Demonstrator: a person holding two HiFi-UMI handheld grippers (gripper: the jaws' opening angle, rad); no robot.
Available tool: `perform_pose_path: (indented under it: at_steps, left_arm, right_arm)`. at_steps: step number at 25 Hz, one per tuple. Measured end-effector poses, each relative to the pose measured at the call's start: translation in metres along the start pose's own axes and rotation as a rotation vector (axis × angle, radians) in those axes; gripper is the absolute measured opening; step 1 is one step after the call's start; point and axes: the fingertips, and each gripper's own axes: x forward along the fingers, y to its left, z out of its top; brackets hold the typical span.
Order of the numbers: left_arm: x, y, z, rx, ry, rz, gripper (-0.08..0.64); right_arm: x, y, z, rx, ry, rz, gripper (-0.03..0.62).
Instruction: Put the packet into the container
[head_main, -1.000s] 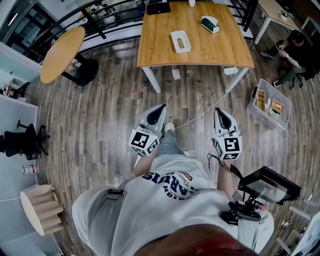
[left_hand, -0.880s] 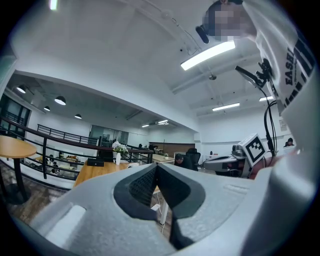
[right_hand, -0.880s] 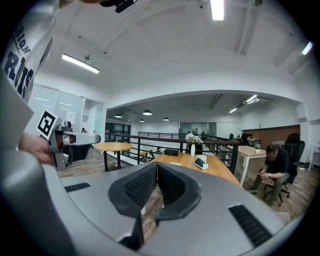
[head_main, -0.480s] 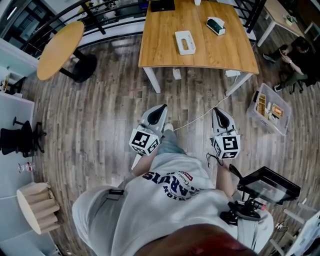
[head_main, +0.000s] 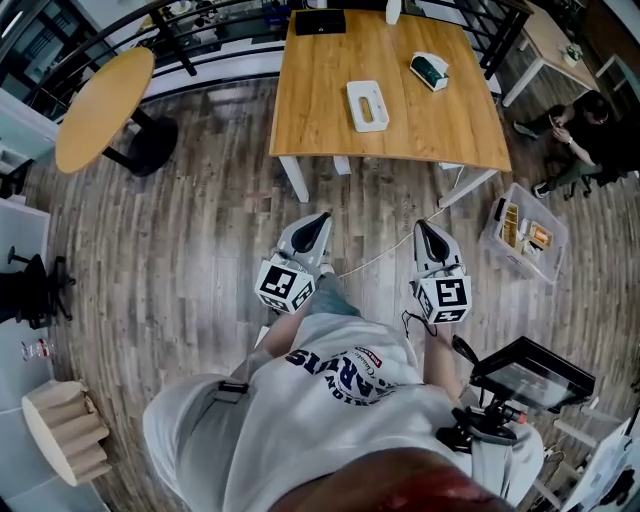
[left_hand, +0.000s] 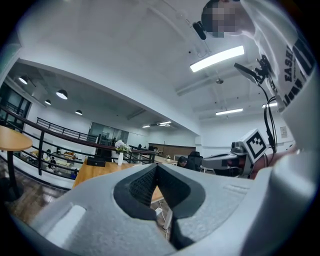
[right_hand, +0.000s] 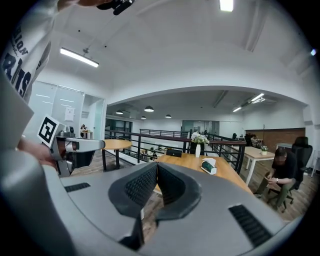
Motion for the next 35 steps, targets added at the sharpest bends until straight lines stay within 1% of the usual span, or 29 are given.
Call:
perform_pose_path:
  at_steps: [5,9,14,17,20,24,27,29,33,35]
  left_arm:
    - [0.016,0.024,0.007,-0.019,-0.003,-0.035,-0.004]
    - [0.024,0.049,0.016,-0.026,-0.006,-0.047,-0.003]
    - [0.038,0.085,0.037,-0.017,-0.030,-0.056,-0.003]
    - [0.041,0.103,0.043,-0.018,-0.038,-0.059,-0.003]
    - [0.045,0.118,0.043,-0.021,-0.039,-0.070,-0.004]
    - [0.045,0.139,0.035,-0.019,-0.024,-0.083,-0.004]
    - [0.045,0.149,0.022,-0.057,0.001,-0.075,-0.003]
    - [0.042,0.153,0.017,-0.077,0.001,-0.069,-0.004]
    - [0.043,0.157,0.017,-0.082,-0.003,-0.070,-0.003]
    - [0.038,0.160,0.014,-0.088,0.000,-0.046,-0.005]
  right_arm:
    - [0.029,0.007,0.019,0.001,0.006,-0.003,0.009]
    - [0.047,0.015,0.030,0.009,0.022,-0.008,0.009]
    - [0.071,0.007,0.049,0.005,0.039,-0.046,0.009]
    - [0.083,0.003,0.058,0.000,0.040,-0.077,0.009]
    - [0.098,0.001,0.059,0.010,0.047,-0.100,0.009]
    - [0.116,0.018,0.062,0.035,0.035,-0.092,0.009]
    - [0.120,0.032,0.063,0.026,0.040,-0.077,0.009]
    - [0.120,0.037,0.064,0.028,0.049,-0.072,0.009]
    - [0.126,0.032,0.065,0.051,0.063,-0.076,0.009]
    - [0.129,0.031,0.065,0.057,0.071,-0.066,0.009]
